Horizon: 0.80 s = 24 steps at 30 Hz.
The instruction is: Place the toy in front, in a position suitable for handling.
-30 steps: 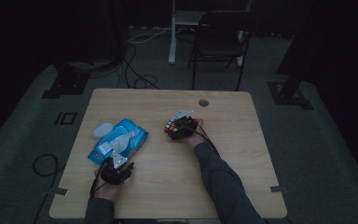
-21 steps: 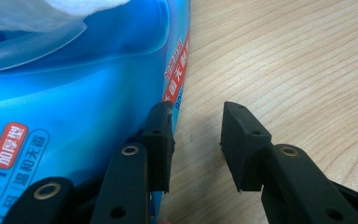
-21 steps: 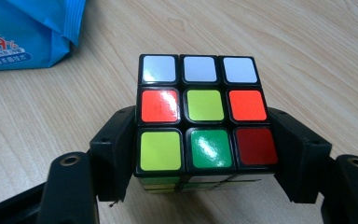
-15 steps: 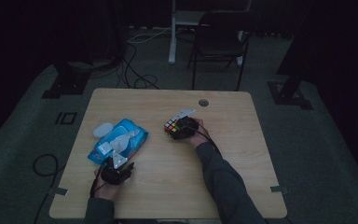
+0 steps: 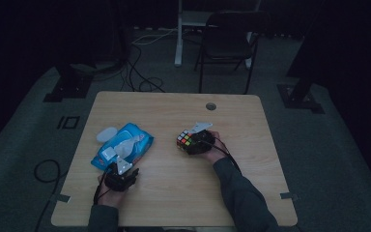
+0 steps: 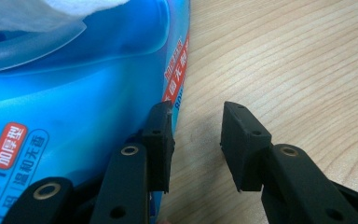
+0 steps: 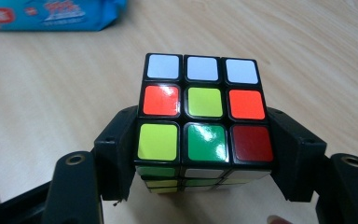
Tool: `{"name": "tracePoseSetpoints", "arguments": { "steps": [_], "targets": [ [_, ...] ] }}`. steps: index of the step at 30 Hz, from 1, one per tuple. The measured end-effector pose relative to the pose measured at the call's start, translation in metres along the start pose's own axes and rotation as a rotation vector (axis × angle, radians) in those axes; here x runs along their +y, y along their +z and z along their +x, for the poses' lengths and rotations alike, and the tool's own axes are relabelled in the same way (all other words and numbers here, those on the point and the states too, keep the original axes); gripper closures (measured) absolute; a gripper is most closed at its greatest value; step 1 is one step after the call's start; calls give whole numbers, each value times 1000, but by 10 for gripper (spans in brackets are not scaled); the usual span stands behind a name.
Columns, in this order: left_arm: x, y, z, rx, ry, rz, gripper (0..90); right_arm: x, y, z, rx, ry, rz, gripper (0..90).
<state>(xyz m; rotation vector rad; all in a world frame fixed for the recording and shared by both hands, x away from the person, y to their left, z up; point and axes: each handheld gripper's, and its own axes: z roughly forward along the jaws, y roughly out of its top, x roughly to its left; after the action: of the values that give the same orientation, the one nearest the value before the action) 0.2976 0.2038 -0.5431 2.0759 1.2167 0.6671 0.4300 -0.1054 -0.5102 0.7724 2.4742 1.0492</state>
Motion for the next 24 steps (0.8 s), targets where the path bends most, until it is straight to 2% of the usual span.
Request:
{"name": "tracePoseSetpoints", "arguments": {
  "steps": [3, 4, 10, 15, 21, 24],
  "targets": [
    [0, 0, 0, 0, 0, 0, 646, -4, -7, 5, 1, -6, -11, 337],
    [0, 0, 0, 1, -1, 0, 646, -8, -14, 10, 2, -3, -17, 337],
    [0, 0, 0, 1, 0, 1, 647, -19, -29, 18, 18, -22, -16, 337],
    [0, 1, 0, 0, 2, 3, 647, -27, -33, 23, 20, -45, 9, 337],
    [1, 1, 0, 1, 2, 4, 647, -33, -34, 30, 33, -75, 12, 336],
    [1, 1, 0, 0, 2, 4, 646, -35, -33, 30, 48, -67, 9, 336]
  ]
}}
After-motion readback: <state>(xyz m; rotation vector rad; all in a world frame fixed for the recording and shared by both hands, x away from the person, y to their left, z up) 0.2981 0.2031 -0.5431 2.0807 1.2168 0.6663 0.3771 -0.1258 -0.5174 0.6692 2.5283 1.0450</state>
